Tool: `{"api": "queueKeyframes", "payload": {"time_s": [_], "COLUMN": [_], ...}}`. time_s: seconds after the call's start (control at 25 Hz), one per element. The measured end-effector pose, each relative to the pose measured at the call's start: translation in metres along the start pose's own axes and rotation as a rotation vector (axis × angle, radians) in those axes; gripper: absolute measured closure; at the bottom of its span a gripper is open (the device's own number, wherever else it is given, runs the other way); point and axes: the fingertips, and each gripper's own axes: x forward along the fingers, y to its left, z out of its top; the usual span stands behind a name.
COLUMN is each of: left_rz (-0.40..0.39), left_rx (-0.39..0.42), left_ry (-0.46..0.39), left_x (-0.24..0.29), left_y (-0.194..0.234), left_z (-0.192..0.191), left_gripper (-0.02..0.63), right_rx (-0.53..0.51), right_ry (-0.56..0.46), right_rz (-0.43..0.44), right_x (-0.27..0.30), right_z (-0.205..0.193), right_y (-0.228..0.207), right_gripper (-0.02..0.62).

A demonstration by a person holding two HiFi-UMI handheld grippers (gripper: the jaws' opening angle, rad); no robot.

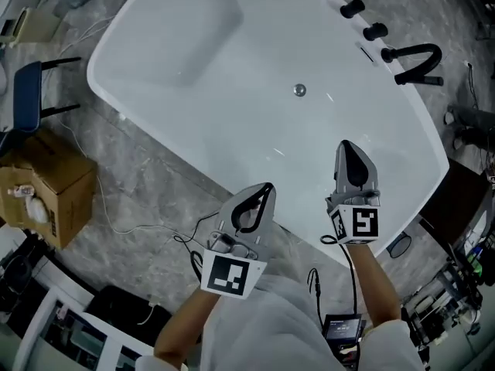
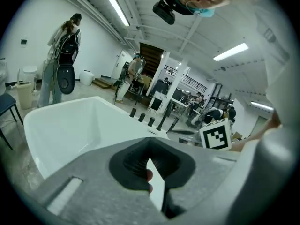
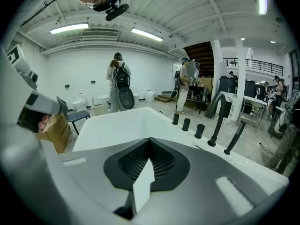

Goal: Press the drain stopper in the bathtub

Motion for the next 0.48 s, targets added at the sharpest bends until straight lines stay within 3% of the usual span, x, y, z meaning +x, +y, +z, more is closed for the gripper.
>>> {"api": "queueKeyframes", "payload": {"time_s": [0.2, 0.48], "left_rz": [-0.031, -0.063], "left_rx": [-0.069, -0.085], "left_ry": [0.023, 0.001], "left_x": [0.056, 0.121], "left_y": [0.028, 0.056], "left_z": [-0.052, -0.106], "left_gripper": [0.602, 0.601], "right_rx": [0.034, 0.013], "right_ry": [0.079, 0.094], "right_rz": [-0.021, -0.003], "right_x": [0.06, 0.112], "right_z": [-0.08, -0.152], "right_y": [-0.016, -0.013], "right_gripper": [0.6, 0.6]}}
